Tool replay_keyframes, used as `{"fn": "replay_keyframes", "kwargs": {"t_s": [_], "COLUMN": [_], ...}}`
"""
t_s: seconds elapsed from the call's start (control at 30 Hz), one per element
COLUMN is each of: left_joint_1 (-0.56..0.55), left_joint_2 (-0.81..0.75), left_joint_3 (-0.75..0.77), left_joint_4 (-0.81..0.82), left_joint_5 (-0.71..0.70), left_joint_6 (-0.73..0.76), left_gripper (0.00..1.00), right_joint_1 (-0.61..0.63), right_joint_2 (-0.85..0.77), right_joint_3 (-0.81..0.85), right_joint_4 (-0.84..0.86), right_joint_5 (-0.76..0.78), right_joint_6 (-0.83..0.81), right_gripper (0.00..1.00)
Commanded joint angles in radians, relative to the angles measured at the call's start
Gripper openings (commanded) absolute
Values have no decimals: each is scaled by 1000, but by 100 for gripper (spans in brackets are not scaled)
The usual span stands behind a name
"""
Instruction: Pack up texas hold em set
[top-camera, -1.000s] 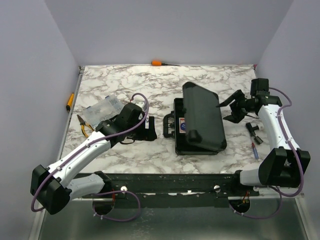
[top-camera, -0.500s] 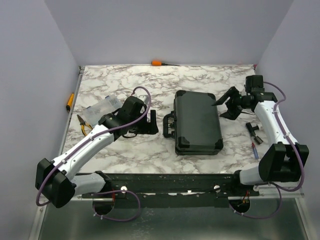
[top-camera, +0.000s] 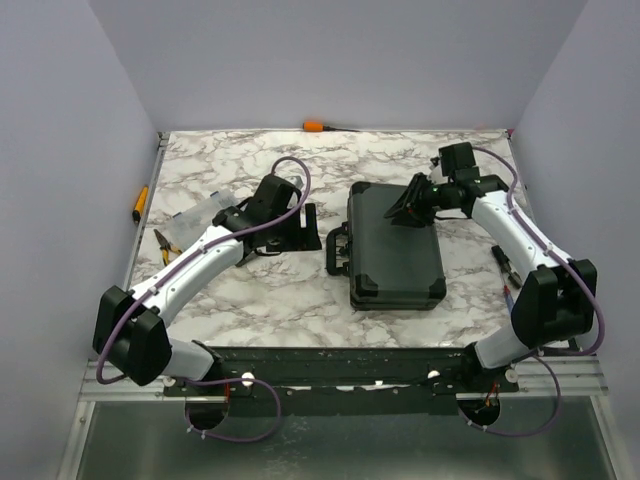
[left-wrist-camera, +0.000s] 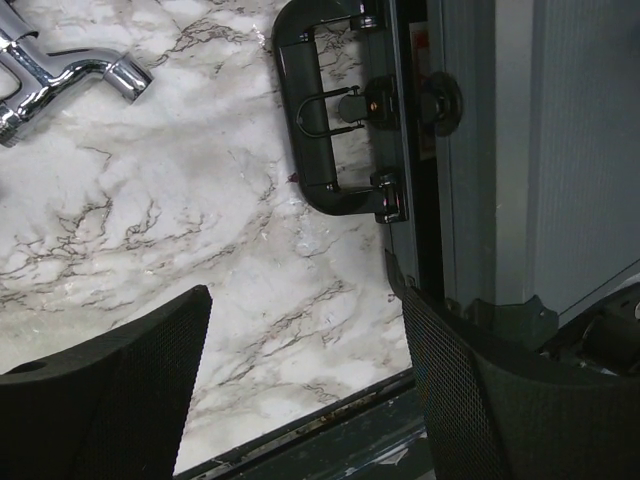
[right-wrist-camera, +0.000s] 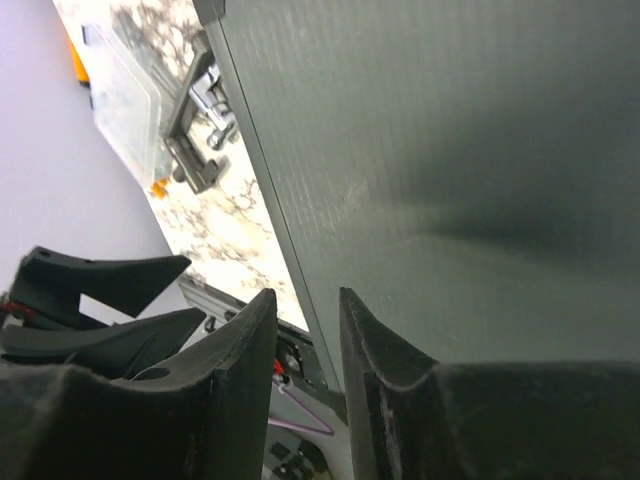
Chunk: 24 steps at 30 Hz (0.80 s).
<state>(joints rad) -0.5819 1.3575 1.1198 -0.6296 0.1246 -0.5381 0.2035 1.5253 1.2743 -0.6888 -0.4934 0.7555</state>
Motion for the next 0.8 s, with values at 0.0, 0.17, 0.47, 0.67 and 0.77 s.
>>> {"fn": "replay_keyframes", "kwargs": {"t_s": [0.0, 0.17, 0.47, 0.67, 0.77], "left_joint_1": [13, 35, 62, 65, 65], "left_joint_2": [36, 80, 149, 197, 226], "left_joint_3": [22, 28, 67, 81, 89], "left_joint_4": [45, 80, 100, 113, 120], "left_joint_5": [66, 112, 160, 176, 183], "left_joint_6": [-7, -19, -25, -22, -23], "left_gripper": [77, 75, 69, 61, 55], "right_joint_1": [70, 98, 120, 132, 132], "right_joint_2": [43, 60, 107, 133, 143], "right_joint_3": [-9, -60, -110, -130, -161], "right_joint_4": [44, 71, 90, 92, 98], "right_joint_5": [-33, -32, -29, -13, 2], "right_joint_6": [-16, -9, -38, -61, -74], "right_gripper": [34, 28, 25, 24, 24]}}
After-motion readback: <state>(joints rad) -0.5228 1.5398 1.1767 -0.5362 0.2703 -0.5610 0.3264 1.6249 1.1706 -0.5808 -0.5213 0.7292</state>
